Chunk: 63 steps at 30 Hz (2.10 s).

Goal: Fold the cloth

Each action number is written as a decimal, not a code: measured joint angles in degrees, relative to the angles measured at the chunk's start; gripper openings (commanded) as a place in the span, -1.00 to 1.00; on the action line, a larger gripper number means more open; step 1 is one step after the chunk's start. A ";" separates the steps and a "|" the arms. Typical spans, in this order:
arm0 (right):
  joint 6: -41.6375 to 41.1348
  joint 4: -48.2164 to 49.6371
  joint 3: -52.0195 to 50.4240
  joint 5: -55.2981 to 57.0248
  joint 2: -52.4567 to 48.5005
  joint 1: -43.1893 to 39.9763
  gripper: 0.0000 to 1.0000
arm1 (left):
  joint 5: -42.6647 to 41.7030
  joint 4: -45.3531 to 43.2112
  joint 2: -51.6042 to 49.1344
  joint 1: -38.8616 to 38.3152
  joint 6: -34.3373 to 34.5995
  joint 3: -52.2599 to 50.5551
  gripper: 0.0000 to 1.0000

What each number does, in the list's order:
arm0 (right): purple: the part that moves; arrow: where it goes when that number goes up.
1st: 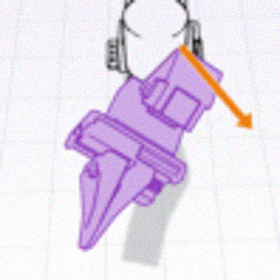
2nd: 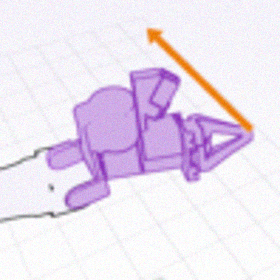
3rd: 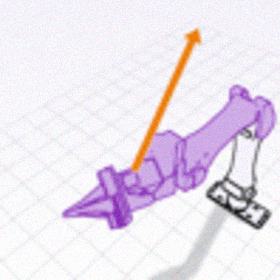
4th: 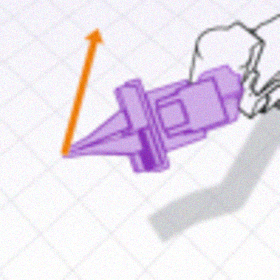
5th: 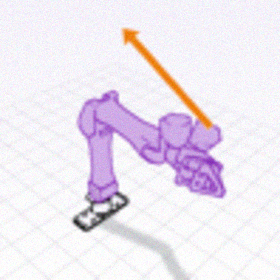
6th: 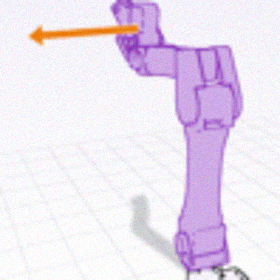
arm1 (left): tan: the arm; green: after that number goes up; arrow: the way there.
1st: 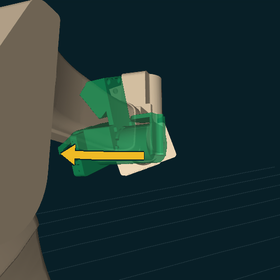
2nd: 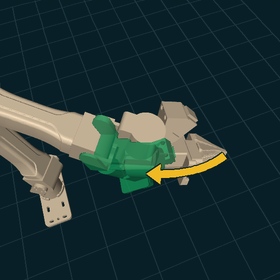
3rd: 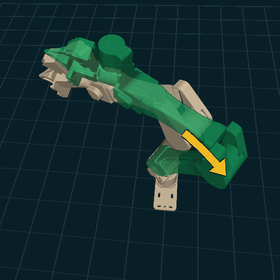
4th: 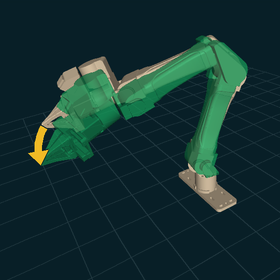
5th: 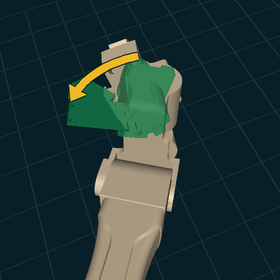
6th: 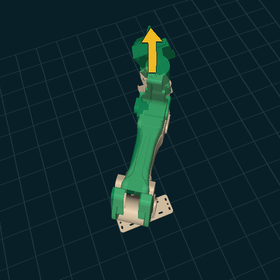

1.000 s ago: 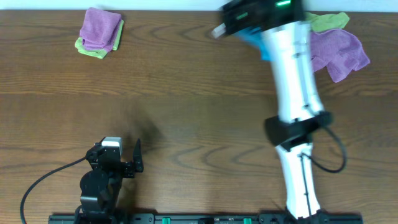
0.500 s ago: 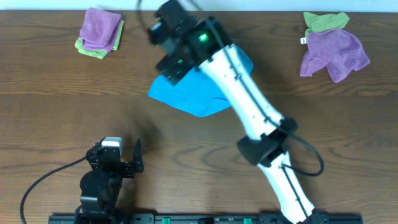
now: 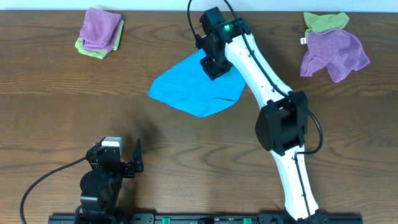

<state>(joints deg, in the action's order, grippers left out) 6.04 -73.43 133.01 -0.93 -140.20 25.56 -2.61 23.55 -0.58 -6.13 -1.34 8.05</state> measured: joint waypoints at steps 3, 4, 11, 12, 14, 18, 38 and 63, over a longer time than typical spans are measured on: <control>-0.02 -1.07 -1.64 -0.81 0.00 0.00 -0.97 | 0.00 0.00 0.00 0.00 0.00 0.00 0.90; -0.04 -1.79 -1.64 -1.03 0.00 0.02 -0.97 | 0.00 0.00 0.00 0.00 0.00 0.00 0.90; -1.40 -6.32 -1.95 -2.29 3.93 0.02 -0.97 | 0.00 0.00 0.00 0.00 0.00 0.00 0.90; -1.49 -6.88 -1.97 -2.32 5.92 0.02 -0.97 | 0.00 0.00 0.00 0.00 0.00 0.00 0.90; -1.55 -7.91 -1.97 -2.29 9.86 0.11 -0.97 | 0.00 0.00 0.00 0.00 0.00 0.00 0.90; -1.68 -11.61 -1.95 -2.01 19.17 0.83 -0.97 | -0.02 0.00 0.00 0.00 0.00 0.00 0.90; -6.21 -18.12 -29.81 4.35 56.98 8.70 -0.97 | -6.25 -0.48 0.00 0.00 4.87 -0.07 0.90; -14.62 2.12 -68.11 -10.27 77.61 8.70 0.99 | -30.73 -14.05 0.00 0.00 23.32 -1.01 0.90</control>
<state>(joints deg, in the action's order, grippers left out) -8.58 -71.31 64.90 -11.20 -62.59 34.26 -33.34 9.50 -0.58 -6.13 21.98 7.05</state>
